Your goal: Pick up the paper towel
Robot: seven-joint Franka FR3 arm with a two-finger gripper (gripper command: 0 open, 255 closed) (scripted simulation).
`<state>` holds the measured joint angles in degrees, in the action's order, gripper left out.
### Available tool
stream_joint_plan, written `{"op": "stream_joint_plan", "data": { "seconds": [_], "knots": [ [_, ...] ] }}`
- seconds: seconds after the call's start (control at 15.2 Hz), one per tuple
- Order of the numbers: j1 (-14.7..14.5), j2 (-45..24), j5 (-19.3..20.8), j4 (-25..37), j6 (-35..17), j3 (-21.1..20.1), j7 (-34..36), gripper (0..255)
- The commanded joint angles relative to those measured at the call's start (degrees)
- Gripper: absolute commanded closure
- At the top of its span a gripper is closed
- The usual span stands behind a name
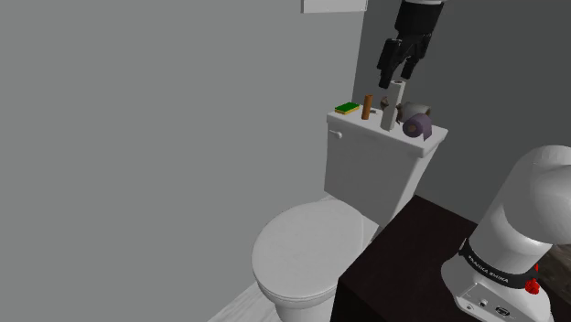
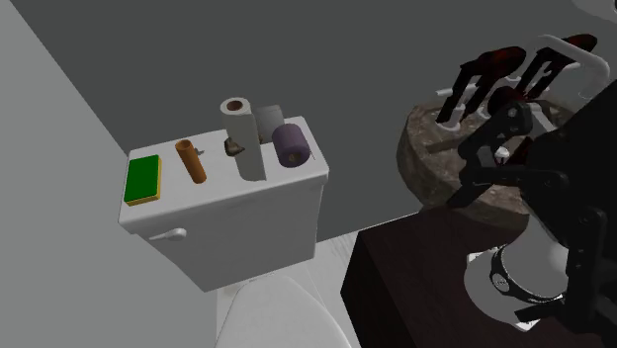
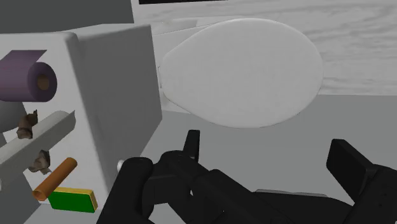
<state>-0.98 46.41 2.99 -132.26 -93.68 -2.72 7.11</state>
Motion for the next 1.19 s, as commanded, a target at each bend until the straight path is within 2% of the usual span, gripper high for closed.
{"op": "stream_joint_plan", "data": {
  "seconds": [0.0,0.59,1.12],
  "knots": [
    [0.0,0.0,0.0,0.0,0.0,0.0,0.0,0],
    [3.8,-9.7,4.8,3.2,-5.9,9.9,-8.5,0],
    [6.1,-21.5,6.2,10.0,-10.4,18.3,-16.2,0]
  ]
}}
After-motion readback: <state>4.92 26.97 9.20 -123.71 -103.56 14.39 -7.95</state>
